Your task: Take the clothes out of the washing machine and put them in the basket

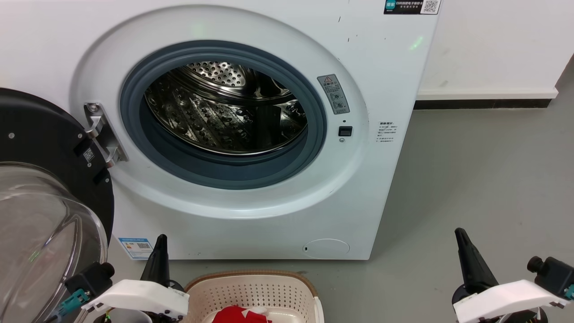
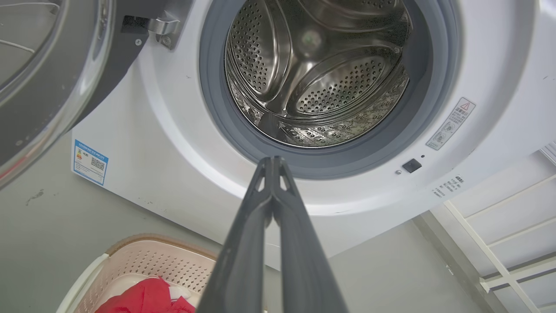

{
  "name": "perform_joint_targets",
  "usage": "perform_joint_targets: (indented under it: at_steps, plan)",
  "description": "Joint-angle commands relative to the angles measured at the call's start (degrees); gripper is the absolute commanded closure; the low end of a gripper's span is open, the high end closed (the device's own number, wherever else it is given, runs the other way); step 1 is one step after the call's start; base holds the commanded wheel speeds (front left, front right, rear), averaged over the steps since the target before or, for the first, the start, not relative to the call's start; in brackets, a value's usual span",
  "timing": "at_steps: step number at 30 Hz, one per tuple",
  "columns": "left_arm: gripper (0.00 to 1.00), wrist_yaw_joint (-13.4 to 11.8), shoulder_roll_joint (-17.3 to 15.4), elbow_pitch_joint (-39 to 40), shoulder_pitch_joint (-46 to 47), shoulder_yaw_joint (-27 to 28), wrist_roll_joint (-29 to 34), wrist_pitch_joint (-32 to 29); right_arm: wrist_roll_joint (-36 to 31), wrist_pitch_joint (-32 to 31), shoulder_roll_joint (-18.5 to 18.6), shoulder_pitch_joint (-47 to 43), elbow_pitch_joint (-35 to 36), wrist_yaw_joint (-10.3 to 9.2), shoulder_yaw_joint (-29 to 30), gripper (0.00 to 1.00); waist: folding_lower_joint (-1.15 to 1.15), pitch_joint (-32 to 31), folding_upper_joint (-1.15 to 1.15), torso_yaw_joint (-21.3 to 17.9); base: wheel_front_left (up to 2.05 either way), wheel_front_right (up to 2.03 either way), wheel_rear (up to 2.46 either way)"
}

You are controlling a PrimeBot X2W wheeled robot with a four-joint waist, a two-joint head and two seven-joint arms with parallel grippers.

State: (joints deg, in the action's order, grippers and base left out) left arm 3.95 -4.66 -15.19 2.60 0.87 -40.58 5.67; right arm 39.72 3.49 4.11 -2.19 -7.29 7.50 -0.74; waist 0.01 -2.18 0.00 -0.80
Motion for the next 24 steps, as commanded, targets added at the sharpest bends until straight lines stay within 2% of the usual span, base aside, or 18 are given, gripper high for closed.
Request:
perform_joint_targets:
  at_steps: [1, 24]
  plan:
    - [1.00, 0.3, 0.0, 0.9, 1.6, 0.5, -1.8, -0.3, 2.0, -0.2, 0.4, 1.9, 0.4, 0.00, 0.2, 1.00, 0.00, 0.0, 0.00, 0.0, 0.00, 0.00, 0.00]
    - [1.00, 1.5, 0.6, 1.0, 2.5, 2.3, -18.6, -4.4, 19.9, -2.6, 0.7, 4.3, -1.9, 0.00, 1.5, 1.00, -0.01, 0.6, 0.00, 0.2, 0.00, 0.00, 0.00]
